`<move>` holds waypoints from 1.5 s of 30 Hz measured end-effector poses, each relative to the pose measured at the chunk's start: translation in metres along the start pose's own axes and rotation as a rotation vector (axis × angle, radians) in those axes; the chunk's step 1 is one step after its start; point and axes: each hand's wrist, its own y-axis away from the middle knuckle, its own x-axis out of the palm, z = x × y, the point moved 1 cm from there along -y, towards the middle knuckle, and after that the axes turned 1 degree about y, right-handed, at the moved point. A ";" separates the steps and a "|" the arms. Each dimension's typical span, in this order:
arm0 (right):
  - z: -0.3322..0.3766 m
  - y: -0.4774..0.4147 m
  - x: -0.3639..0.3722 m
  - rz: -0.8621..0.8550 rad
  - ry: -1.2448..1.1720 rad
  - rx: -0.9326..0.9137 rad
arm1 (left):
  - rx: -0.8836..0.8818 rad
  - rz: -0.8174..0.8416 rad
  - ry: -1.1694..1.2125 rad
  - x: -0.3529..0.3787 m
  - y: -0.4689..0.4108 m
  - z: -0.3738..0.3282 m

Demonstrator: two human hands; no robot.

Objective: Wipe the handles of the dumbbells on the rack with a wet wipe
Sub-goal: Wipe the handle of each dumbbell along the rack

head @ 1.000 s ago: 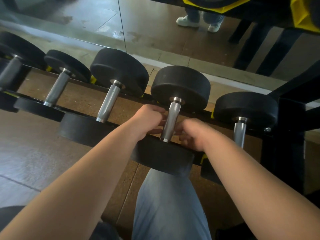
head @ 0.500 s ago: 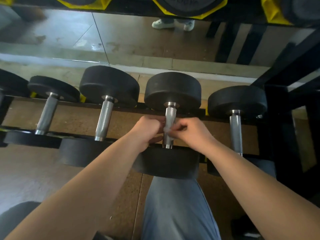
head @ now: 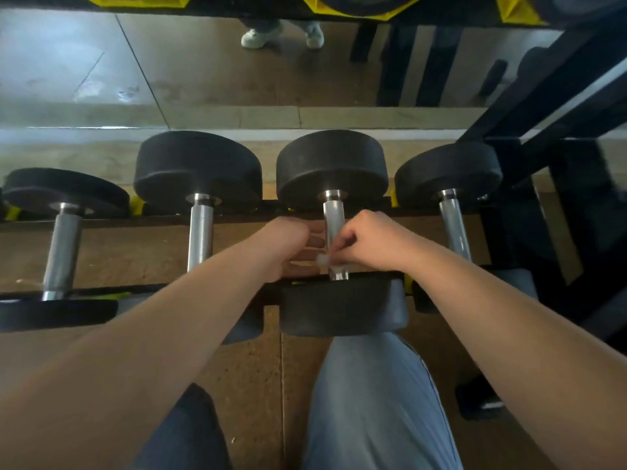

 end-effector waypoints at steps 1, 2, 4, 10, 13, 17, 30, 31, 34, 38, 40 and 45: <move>0.002 -0.005 0.000 -0.096 -0.065 0.018 | 0.010 0.024 0.013 -0.002 0.001 -0.001; 0.004 -0.010 0.000 -0.206 -0.125 0.041 | 0.036 0.047 0.025 -0.004 0.002 -0.002; 0.012 -0.018 0.000 -0.404 -0.191 0.100 | 0.098 0.077 0.055 -0.008 0.002 -0.003; 0.027 -0.007 0.012 -0.376 0.027 0.168 | 0.130 0.128 0.027 -0.018 -0.011 -0.010; 0.029 0.001 0.006 -0.198 0.172 0.164 | 0.101 0.108 -0.095 -0.017 -0.015 -0.006; 0.035 -0.009 0.000 -0.297 0.138 0.190 | 0.095 0.015 -0.041 -0.019 -0.021 -0.006; 0.043 -0.013 0.009 -0.150 0.316 0.232 | 0.098 0.042 0.108 -0.015 -0.028 -0.015; 0.045 -0.021 0.007 -0.219 0.355 0.246 | 0.119 0.013 0.124 -0.014 -0.032 -0.017; 0.045 -0.036 0.007 -0.349 0.404 0.253 | 0.154 -0.061 0.099 -0.012 -0.043 -0.017; 0.040 -0.020 0.011 -0.086 0.287 0.265 | 0.076 -0.038 0.112 -0.014 -0.044 -0.016; 0.039 -0.007 0.015 0.117 0.331 0.249 | 0.071 -0.047 0.120 -0.017 -0.044 -0.018; 0.034 -0.013 0.013 -0.193 0.181 0.215 | 0.036 0.055 0.081 -0.023 -0.047 -0.016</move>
